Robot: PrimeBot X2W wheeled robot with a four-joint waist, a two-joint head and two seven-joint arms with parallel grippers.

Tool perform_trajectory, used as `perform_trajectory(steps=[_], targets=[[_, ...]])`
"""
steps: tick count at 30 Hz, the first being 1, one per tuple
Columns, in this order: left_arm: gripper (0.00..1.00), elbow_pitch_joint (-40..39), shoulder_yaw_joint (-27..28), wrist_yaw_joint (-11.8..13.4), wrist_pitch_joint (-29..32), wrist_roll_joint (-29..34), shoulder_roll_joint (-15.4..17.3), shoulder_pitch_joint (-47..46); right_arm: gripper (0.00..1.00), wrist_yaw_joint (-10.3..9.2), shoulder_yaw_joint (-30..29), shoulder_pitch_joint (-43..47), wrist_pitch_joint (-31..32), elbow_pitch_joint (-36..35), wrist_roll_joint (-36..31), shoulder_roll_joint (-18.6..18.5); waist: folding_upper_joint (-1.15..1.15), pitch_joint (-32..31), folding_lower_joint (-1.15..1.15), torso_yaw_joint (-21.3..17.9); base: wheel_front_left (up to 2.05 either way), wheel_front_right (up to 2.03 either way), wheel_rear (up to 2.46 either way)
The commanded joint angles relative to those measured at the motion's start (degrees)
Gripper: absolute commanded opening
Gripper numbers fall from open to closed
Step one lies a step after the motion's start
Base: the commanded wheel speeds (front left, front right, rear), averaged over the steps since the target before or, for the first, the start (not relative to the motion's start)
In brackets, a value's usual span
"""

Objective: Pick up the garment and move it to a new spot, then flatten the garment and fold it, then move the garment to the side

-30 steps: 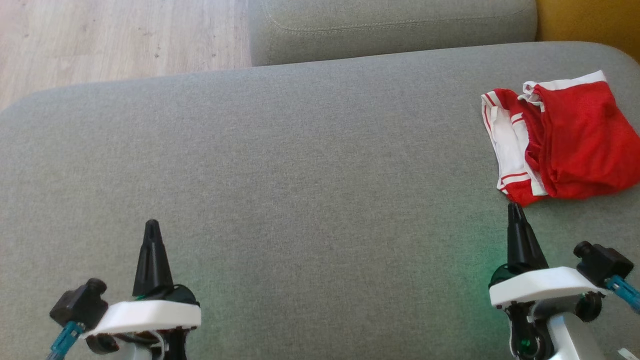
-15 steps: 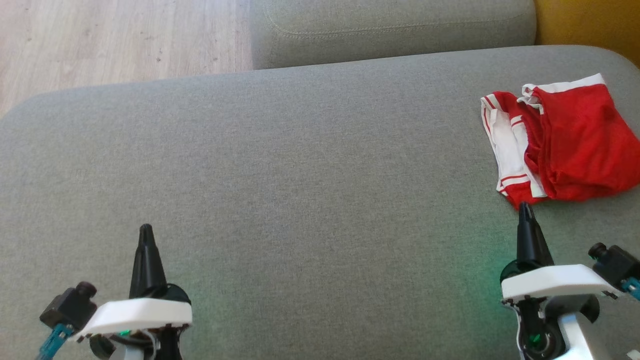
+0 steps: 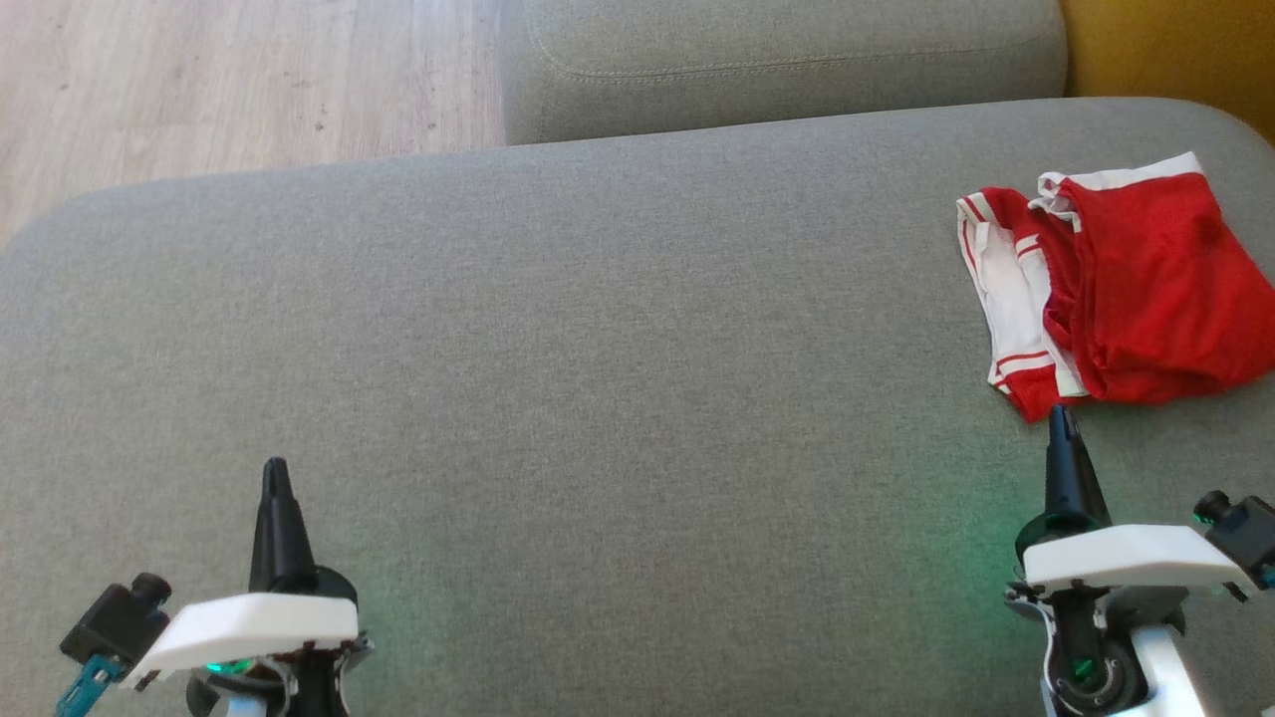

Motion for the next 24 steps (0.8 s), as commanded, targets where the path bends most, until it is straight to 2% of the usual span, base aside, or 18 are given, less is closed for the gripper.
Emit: perform_trajectory(steps=[1, 24], targets=[[0.0, -1.6, 1.4, -0.3, 0.2, -1.2, 0.5, -2.9, 0.0, 0.21, 0.1, -2.0, 0.5, -2.2, 1.5, -1.0, 0.0, 0.0, 0.0, 0.0, 0.0, 0.0, 0.0], [0.0, -0.9, 3.6, -0.5, 4.1, -14.3, 0.6, -3.3, 0.0, 0.29, -1.7, -1.8, 4.2, -3.2, 16.0, -1.0, 0.0, -1.0, 0.0, 0.2, 0.0, 0.0, 0.0]])
